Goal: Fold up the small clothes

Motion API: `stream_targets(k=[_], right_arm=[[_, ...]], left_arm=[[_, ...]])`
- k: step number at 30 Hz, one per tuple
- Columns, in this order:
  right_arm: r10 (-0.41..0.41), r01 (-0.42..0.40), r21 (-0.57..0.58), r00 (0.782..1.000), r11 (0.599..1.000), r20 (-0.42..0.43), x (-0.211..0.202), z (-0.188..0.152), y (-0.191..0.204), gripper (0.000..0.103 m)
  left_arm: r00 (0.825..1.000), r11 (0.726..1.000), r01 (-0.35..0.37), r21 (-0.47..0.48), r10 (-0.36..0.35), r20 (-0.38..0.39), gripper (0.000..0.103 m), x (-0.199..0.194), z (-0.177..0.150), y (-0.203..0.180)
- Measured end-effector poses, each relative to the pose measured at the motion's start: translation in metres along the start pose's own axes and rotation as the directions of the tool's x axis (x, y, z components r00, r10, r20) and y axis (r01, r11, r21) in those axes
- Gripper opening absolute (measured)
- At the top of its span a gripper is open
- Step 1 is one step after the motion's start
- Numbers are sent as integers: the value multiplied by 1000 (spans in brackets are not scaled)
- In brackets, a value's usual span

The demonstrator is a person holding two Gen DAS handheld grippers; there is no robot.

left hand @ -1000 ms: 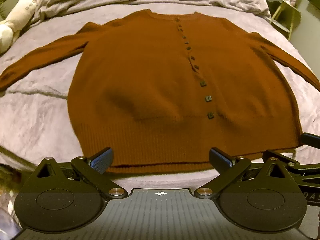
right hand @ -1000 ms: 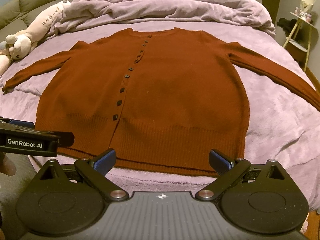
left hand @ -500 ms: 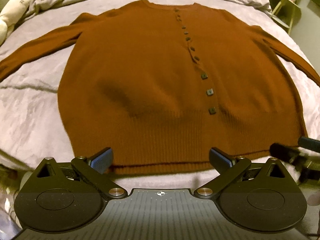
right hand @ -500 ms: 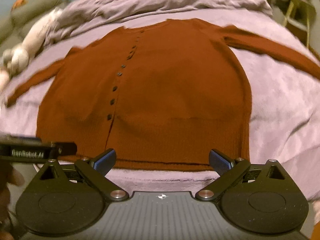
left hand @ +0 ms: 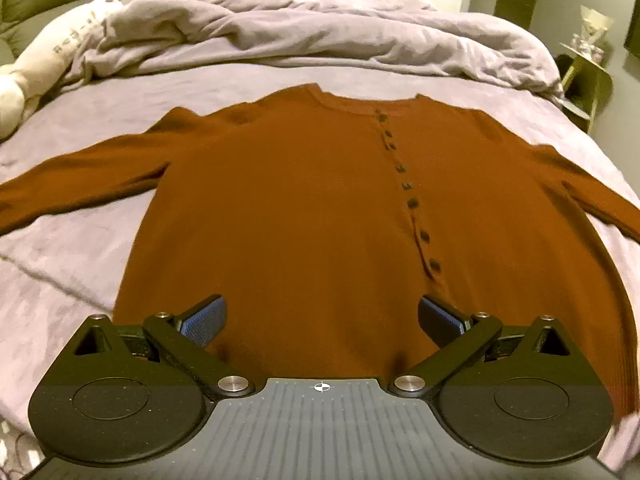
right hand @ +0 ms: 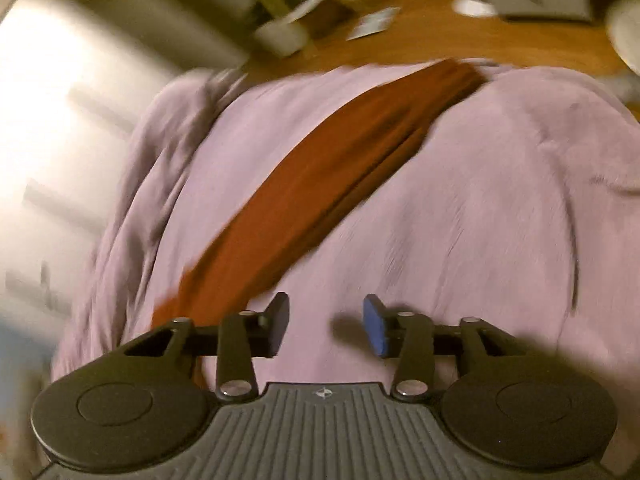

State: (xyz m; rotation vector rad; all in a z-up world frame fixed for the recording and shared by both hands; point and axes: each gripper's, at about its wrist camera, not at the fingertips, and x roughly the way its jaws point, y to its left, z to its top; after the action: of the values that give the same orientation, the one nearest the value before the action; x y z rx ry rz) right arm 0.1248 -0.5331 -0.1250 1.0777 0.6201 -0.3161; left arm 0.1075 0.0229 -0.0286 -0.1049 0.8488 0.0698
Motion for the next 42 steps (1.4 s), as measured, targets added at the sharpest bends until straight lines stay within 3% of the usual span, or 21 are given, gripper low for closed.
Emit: stream_targets(k=[3, 8, 11, 12, 13, 16, 18, 20, 22, 25, 26, 27, 28, 29, 33, 36, 38, 42], right_arm=[[-12, 7, 122, 999, 993, 40, 24, 27, -23, 36], [-1, -18, 183, 995, 983, 101, 41, 45, -27, 36], [-47, 33, 110, 991, 993, 126, 52, 42, -17, 36], [-58, 47, 83, 989, 995, 136, 55, 44, -12, 29], [-84, 81, 31, 985, 996, 152, 60, 48, -1, 8], [-148, 181, -160, 969, 970, 198, 63, 52, 38, 6], [-92, 186, -364, 961, 913, 261, 57, 36, 84, 6], [35, 134, -569, 960, 811, 277, 49, 4, 136, 6], [182, 38, -746, 960, 665, 211, 43, -40, 184, 6], [290, -95, -900, 956, 424, 35, 39, -106, 227, 11], [309, -137, -916, 951, 378, -14, 39, -121, 231, 16], [318, -159, -923, 947, 351, -42, 38, -133, 231, 27], [305, -158, -930, 951, 332, -52, 42, -143, 229, 36], [281, -144, -934, 958, 327, -49, 47, -149, 225, 38], [139, -66, -942, 990, 329, -21, 68, -159, 198, 38], [84, -40, -952, 996, 305, -15, 74, -162, 181, 38], [67, -10, -958, 998, 287, 9, 74, -165, 176, 38], [39, 4, -952, 999, 306, 17, 83, -159, 168, 38]], left_arm=[[1000, 1000, -6, 8, 6, 5, 103, 11, 8, -5], [1000, 999, -2, 53, 3, -11, 103, 26, 15, -11], [1000, 997, 10, 71, -9, -15, 103, 34, 18, -12], [1000, 997, 14, 72, -13, -15, 103, 36, 19, -12], [1000, 997, 19, 70, -18, -14, 103, 37, 21, -11], [999, 998, 39, 58, -40, 10, 103, 38, 27, -6], [997, 997, 61, 52, -63, 33, 103, 36, 36, -4], [994, 996, 84, 37, -86, 63, 103, 35, 47, -4], [990, 993, 118, 3, -118, 82, 103, 35, 63, -5], [974, 976, 212, -54, -207, 89, 103, 37, 84, -6], [966, 966, 250, -63, -244, 91, 103, 40, 90, -7], [959, 959, 276, -67, -270, 89, 103, 42, 93, -8], [952, 951, 300, -71, -294, 82, 103, 45, 97, -10], [945, 943, 323, -74, -318, 74, 103, 49, 100, -12], [910, 907, 415, -64, -415, 20, 103, 83, 118, -35], [881, 879, 466, -101, -472, -45, 103, 119, 131, -53], [872, 872, 463, -157, -480, -94, 103, 146, 136, -59], [862, 862, 452, -231, -488, -134, 103, 183, 139, -63]])
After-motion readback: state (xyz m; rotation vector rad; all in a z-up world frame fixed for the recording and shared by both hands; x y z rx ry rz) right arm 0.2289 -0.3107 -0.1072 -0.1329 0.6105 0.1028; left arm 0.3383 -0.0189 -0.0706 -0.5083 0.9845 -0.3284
